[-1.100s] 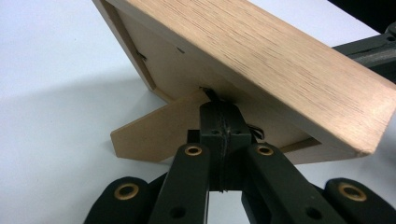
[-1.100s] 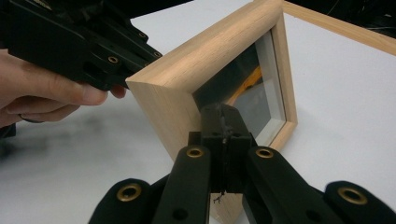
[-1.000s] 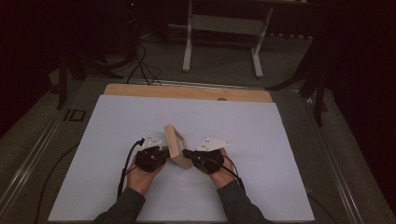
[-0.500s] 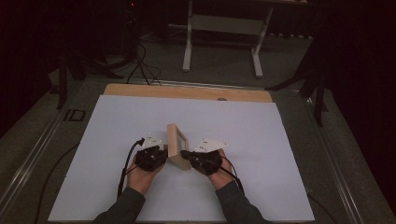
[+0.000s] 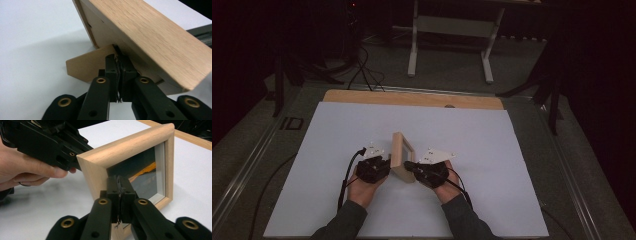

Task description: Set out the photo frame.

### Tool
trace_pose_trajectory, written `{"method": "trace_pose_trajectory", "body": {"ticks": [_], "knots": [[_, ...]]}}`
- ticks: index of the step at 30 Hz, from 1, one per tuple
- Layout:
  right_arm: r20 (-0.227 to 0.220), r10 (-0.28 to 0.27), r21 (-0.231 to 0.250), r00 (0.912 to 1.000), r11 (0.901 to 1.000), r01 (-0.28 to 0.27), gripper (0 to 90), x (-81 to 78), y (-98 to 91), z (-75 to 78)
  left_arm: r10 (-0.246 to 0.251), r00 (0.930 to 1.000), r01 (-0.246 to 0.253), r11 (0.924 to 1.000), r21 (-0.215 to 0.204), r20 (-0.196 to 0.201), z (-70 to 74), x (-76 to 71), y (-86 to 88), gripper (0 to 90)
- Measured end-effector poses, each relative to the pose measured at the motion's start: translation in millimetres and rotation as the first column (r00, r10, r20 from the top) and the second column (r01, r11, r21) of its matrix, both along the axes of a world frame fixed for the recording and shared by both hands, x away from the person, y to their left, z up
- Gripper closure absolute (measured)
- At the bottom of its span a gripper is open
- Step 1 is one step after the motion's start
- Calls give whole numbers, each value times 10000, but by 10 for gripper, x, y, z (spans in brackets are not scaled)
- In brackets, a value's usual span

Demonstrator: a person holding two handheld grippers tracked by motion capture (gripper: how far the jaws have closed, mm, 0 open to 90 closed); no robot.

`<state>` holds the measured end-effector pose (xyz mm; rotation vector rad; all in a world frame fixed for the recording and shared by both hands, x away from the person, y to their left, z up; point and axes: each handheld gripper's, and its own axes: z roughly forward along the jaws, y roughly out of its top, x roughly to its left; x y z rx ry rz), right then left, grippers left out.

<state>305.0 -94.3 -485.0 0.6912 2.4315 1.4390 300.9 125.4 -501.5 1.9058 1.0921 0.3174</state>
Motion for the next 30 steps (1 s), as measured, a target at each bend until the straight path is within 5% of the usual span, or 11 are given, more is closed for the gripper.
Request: {"method": "trace_pose_trajectory", "body": {"ticks": [17,30], "knots": [[-87,-230,13,9997,9997,230,661,51,-56,-10,538,9982,-534,9985,-157,269,42,-8,175,706],[-28,-586,161,9983,9981,586,619,87,-133,26,988,9936,-960,9940,-519,554,204,-65,303,614]]}}
